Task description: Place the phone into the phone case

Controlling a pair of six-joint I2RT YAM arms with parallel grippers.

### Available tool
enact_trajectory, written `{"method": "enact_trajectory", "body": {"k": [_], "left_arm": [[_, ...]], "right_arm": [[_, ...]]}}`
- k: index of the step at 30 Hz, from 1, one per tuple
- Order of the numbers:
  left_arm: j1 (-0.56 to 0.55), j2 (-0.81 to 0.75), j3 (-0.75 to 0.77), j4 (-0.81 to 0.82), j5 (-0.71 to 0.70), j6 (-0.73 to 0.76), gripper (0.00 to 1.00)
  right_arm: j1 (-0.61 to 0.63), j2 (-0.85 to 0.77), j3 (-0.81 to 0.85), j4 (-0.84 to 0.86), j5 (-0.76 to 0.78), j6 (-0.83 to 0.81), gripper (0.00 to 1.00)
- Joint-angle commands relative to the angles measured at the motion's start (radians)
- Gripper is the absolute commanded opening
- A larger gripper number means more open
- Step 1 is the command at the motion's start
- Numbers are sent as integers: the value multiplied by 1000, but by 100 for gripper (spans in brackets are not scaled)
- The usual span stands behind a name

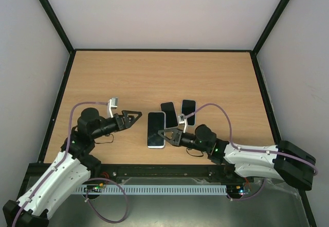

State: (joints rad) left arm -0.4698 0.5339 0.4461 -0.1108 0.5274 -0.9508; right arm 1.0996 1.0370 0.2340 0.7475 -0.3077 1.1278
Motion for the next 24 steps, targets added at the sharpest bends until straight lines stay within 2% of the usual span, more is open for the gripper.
{"method": "enact_trajectory", "body": {"k": [1,7,16,24], "left_arm": [[6,-39,14,144,153,26,99],[5,-46,-34,286,256,-49,99],[5,-26,-82,434,301,-158,97],[5,-7,-108,500,325,-212,81]], "right_arm": [[-3,-14,-35,239,-77,31,2],[-1,35,-50,403,-155,77,2],[-1,76,-38,536,-212,117,2],[-1,141,-37,665,-248,158,2]]}}
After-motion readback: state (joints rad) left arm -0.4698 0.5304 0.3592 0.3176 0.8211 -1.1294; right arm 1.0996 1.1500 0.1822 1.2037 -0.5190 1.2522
